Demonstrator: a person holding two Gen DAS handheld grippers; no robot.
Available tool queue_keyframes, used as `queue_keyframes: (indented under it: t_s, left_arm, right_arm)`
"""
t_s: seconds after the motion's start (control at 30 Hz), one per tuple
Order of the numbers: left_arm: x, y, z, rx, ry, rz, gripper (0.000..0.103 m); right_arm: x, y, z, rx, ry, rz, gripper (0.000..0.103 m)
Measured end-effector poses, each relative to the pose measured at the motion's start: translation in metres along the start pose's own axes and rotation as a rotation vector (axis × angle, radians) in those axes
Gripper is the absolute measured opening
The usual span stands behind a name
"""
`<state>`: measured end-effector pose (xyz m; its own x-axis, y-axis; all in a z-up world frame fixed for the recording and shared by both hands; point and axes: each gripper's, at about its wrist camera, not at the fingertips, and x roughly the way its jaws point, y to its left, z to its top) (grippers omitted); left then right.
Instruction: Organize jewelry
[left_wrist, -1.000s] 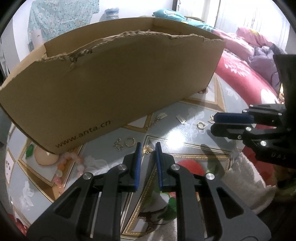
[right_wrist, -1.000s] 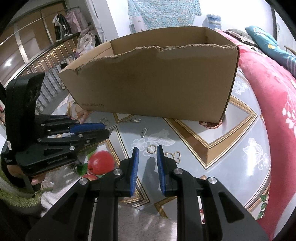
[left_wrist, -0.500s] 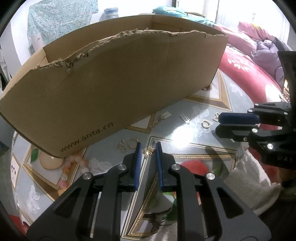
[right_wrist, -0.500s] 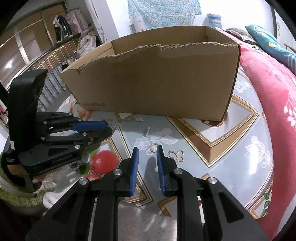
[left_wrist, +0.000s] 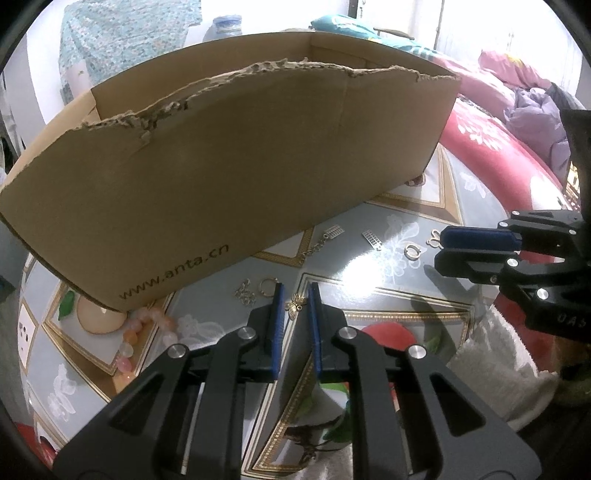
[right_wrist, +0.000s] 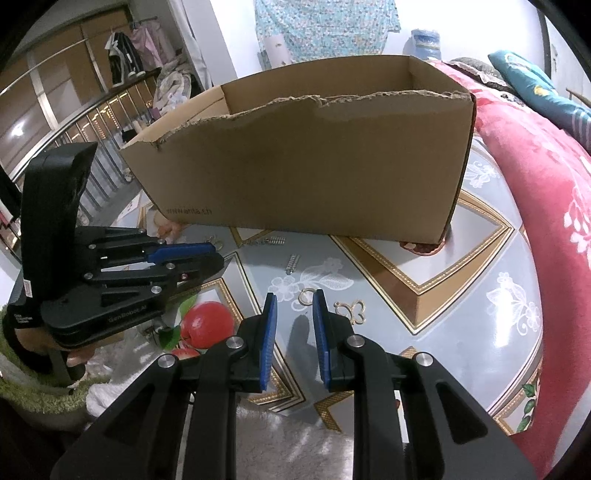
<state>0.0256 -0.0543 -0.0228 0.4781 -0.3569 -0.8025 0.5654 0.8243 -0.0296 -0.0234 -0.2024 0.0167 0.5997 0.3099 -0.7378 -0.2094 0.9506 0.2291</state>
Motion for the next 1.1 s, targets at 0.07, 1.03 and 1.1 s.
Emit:
queue_keyframes:
  t_s: [0.07, 1.03, 1.1]
  left_arm:
    - [-0.001, 0.001, -0.001, -0.005, -0.001, -0.004, 0.011]
    - [-0.014, 0.015, -0.001, -0.058, -0.045, -0.035, 0.011]
    - [-0.014, 0.016, 0.000, -0.059, -0.045, -0.036, 0.011]
  right_arm:
    - [0.000, 0.001, 0.000, -0.002, -0.001, -0.001, 0.020]
    - [0.027, 0.014, 0.008, -0.124, 0.060, -0.108, 0.014]
    - [0.027, 0.017, 0.008, -0.137, 0.061, -0.114, 0.011]
